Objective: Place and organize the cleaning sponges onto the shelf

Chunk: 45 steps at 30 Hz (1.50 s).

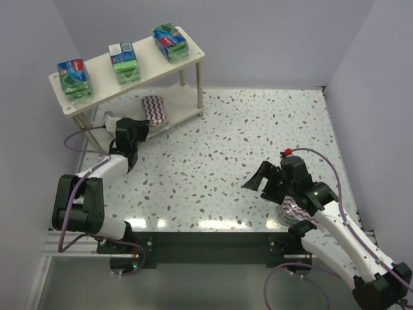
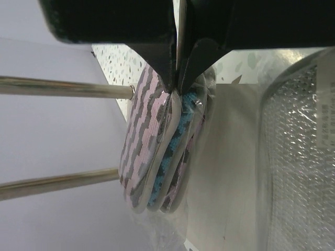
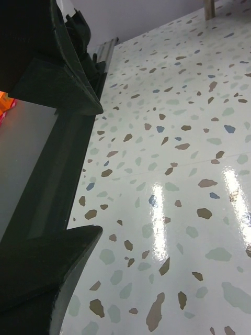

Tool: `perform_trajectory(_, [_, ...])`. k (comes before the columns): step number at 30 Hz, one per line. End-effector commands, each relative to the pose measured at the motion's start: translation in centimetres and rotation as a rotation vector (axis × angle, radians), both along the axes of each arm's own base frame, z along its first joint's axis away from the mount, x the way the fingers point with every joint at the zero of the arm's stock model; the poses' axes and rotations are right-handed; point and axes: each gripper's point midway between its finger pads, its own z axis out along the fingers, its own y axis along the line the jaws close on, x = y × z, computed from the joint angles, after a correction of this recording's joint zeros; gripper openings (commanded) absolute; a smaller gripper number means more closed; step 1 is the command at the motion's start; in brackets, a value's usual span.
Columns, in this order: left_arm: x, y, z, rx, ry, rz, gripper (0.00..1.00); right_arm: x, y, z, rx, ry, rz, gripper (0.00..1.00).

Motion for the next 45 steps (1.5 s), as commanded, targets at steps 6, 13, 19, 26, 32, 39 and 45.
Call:
perform_trajectory(6, [1.8,1.7,0.1,-0.078,-0.018,0.064,0.0,0.8,1.0,1.6,0.036,-0.051,0.041,0.91])
perform_trajectory(13, [0.3,3.6,-1.3,-0.117,0.003,0.17,0.0,0.6,1.0,1.2,0.029,-0.046,0.049,0.91])
perform_trajectory(19, [-0.7,3.9,-1.3,-0.149,-0.011,0.198,0.0,0.7,1.3,1.0,0.038,-0.043,0.056,0.91])
perform_trajectory(26, [-1.0,4.0,-0.5,-0.138,-0.037,0.196,0.02,0.7,1.3,0.9,0.038,-0.048,0.06,0.93])
perform_trajectory(32, [-0.9,3.0,0.8,-0.146,-0.07,0.139,0.24,0.8,1.1,0.8,0.025,-0.044,0.055,0.98])
perform_trajectory(39, [-2.0,3.0,1.4,-0.134,-0.074,0.13,0.7,0.7,0.9,0.9,0.014,-0.045,0.055,0.98])
perform_trajectory(45, [-3.2,1.3,2.2,-0.152,-0.076,0.059,0.75,0.7,0.7,1.3,0.013,-0.055,0.042,0.98])
